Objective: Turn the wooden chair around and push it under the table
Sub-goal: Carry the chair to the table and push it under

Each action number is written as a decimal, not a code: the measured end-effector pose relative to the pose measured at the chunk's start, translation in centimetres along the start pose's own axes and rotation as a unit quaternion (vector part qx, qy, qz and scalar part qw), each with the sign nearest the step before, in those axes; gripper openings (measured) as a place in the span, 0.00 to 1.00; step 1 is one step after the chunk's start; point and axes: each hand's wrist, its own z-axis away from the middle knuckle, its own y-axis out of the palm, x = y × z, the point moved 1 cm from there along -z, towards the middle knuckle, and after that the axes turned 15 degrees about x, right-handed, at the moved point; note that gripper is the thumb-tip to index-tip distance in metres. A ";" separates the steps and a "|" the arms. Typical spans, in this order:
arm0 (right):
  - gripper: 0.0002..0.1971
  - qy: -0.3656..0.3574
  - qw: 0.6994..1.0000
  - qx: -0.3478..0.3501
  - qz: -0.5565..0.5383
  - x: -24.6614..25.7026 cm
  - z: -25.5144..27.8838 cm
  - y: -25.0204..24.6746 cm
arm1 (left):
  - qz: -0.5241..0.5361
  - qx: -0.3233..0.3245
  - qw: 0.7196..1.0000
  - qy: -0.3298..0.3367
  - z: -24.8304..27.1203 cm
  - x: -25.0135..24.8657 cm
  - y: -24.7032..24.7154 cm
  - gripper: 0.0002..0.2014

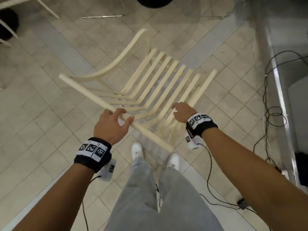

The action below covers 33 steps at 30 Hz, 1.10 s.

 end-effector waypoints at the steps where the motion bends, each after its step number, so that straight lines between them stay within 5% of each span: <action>1: 0.20 -0.044 0.996 0.010 -0.078 2.8 2.1 0.1 | -0.053 -0.035 0.998 0.009 0.0 0.2 -0.6 0.27; 4: 0.34 -0.140 0.978 0.047 -0.145 11.0 7.4 1.7 | -0.183 -0.073 0.980 0.035 -1.1 1.3 -3.3 0.32; 7: 0.43 -0.098 0.992 0.052 -0.063 15.5 7.7 5.5 | -0.224 0.016 0.974 0.043 -3.3 3.5 -6.0 0.39; 11: 0.32 -0.039 0.986 -0.164 0.009 16.5 6.7 9.1 | -0.208 0.093 0.968 0.108 -5.4 5.1 -8.1 0.44; 14: 0.28 -0.041 0.958 -0.248 0.138 15.4 7.1 10.2 | -0.222 0.068 0.960 0.154 -5.3 5.0 -8.0 0.44; 18: 0.26 -0.053 0.937 -0.273 0.211 12.6 8.4 10.5 | -0.224 0.031 0.955 0.191 -4.0 4.5 -5.5 0.41; 26: 0.32 -0.094 0.944 -0.193 0.250 1.3 11.4 6.3 | -0.114 0.006 0.967 0.227 -1.3 -0.9 0.8 0.32; 33: 0.31 -0.105 0.947 -0.177 0.247 -4.6 10.7 1.7 | -0.039 0.017 0.966 0.256 -2.5 -4.3 1.5 0.24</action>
